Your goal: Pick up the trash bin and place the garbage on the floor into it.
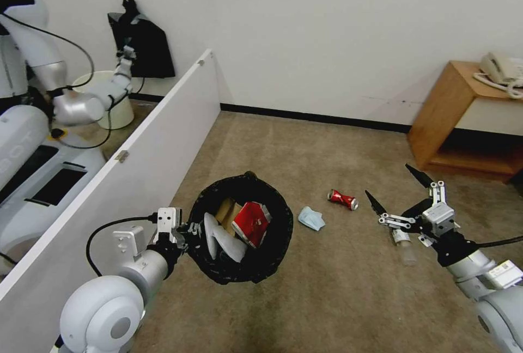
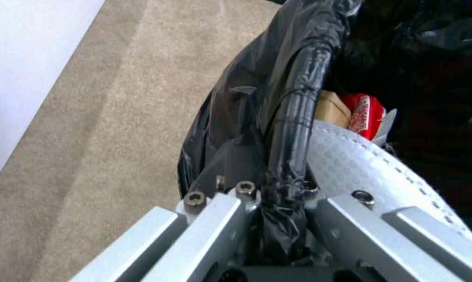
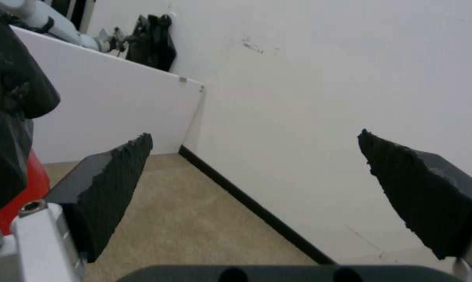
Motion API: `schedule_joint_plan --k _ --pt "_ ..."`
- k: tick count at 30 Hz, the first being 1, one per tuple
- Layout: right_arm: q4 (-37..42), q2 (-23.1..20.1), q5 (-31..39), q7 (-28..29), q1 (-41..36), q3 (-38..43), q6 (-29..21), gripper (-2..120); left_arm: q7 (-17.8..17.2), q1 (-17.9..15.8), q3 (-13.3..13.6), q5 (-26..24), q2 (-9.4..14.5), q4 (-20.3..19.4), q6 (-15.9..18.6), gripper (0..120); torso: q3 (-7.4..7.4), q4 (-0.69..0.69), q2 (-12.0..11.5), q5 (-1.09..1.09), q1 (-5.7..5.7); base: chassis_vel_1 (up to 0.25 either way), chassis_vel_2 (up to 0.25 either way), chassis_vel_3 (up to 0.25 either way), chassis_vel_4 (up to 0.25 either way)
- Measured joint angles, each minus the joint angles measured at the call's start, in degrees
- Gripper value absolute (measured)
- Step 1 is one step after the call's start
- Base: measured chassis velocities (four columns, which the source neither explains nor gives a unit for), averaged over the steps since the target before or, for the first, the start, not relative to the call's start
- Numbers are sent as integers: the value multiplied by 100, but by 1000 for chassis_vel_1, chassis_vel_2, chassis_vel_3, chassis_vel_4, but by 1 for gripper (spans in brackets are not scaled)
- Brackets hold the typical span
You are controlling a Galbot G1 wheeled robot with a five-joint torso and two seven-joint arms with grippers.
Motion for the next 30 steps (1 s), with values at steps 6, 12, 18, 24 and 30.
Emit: schedule_joint_plan --k 6,12,18,24,30 --pt "3 15 0 0 0 0 -1 100 -5 -23 2 -16 -1 8 2 0 0 4 0 0 0 0 0 0 0" --pt "-1 16 12 3 17 4 -18 100 -5 -56 14 -39 5 35 0 0 0 3 0 0 0 0 0 0 0" --pt "-3 14 63 -18 39 3 -113 100 -6 -51 12 -44 0 47 -5 0 0 3 0 0 0 0 0 0 0" --pt "-10 7 144 -96 76 -3 -146 100 -3 -48 11 -44 -8 56 -9 0 0 3 0 0 0 0 0 0 0" --pt "-65 11 165 -150 101 -29 -147 100 39 -45 31 -26 -6 69 -11 0 0 2 0 0 0 0 0 0 0"
